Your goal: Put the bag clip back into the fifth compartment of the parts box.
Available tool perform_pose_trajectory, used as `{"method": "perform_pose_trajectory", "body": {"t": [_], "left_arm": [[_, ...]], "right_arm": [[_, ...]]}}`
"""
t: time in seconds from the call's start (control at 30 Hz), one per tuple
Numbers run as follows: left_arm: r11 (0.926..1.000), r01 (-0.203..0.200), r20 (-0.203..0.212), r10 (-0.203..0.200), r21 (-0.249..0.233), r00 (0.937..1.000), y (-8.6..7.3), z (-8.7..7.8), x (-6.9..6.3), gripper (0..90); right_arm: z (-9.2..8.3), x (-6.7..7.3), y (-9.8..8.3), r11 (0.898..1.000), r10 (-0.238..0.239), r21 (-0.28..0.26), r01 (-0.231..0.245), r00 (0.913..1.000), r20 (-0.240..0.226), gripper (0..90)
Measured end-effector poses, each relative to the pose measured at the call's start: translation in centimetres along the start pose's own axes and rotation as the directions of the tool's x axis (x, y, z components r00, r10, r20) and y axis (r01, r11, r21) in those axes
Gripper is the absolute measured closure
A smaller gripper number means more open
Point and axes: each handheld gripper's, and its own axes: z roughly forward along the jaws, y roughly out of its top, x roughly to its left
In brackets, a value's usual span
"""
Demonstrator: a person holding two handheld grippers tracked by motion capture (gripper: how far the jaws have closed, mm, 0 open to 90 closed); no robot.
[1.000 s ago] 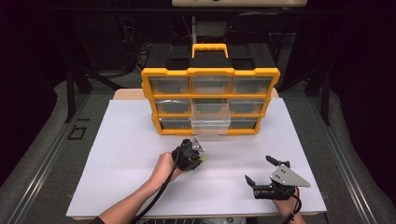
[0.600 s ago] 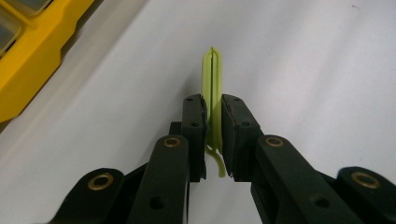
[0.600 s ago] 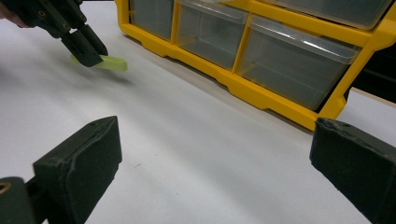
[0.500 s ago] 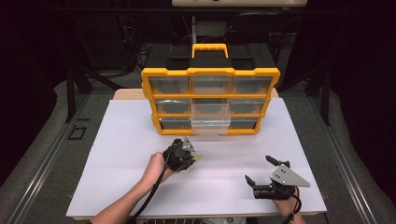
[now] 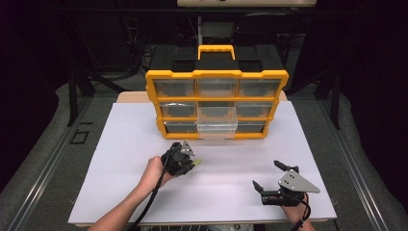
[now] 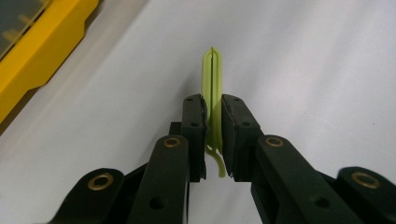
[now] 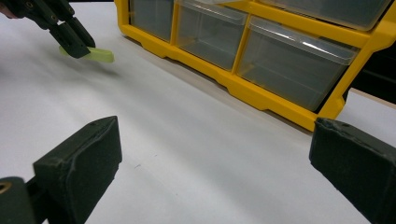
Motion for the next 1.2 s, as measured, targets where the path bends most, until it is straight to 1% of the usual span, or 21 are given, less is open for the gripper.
{"method": "perform_pose_trajectory", "body": {"t": [0.17, 0.23, 0.37, 0.43, 0.8, 1.0, 1.2], "left_arm": [[1.0, 0.006, 0.0, -0.006, 0.006, 1.0, -0.2, -0.3, 0.5, 80.3], [1.0, 0.005, -0.007, -0.005, 0.006, 1.0, -0.2, -0.4, 0.6, 80.3], [1.0, 0.004, -0.006, -0.004, 0.008, 1.0, -0.2, -0.7, 0.8, 80.3], [0.9999, 0.006, -0.013, -0.006, 0.01, 0.9999, -0.2, -0.9, 1.0, 80.3], [0.9997, 0.014, -0.016, -0.014, 0.018, 0.9998, -0.4, -1.5, 2.1, 80.3], [0.9994, 0.033, -0.014, -0.032, 0.012, 0.9994, -0.6, -2.0, 2.9, 80.3], [0.9994, 0.035, -0.026, -0.035, 0.005, 0.9991, -0.7, -2.8, 3.5, 80.3]], "right_arm": [[-0.1, 0.0, 0.0, 1.0, 0.004, 0.001, -0.004, 1.0, 0.001, 2.1], [-0.1, 0.0, 0.0, 1.0, 0.004, -0.001, -0.004, 1.0, 0.001, 2.1], [-0.1, 0.0, 0.0, 1.0, 0.003, 0.0, -0.003, 1.0, 0.003, 2.1], [-0.1, 0.0, 0.0, 1.0, 0.003, 0.001, -0.003, 1.0, 0.003, 2.1], [0.0, 0.0, 0.0, 1.0, 0.001, 0.002, -0.001, 1.0, 0.001, 2.3], [0.0, 0.0, 0.0, 1.0, 0.003, 0.003, -0.003, 1.0, 0.004, 2.1], [0.0, 0.0, 0.0, 1.0, 0.003, 0.006, -0.003, 1.0, 0.006, 2.1]]}}
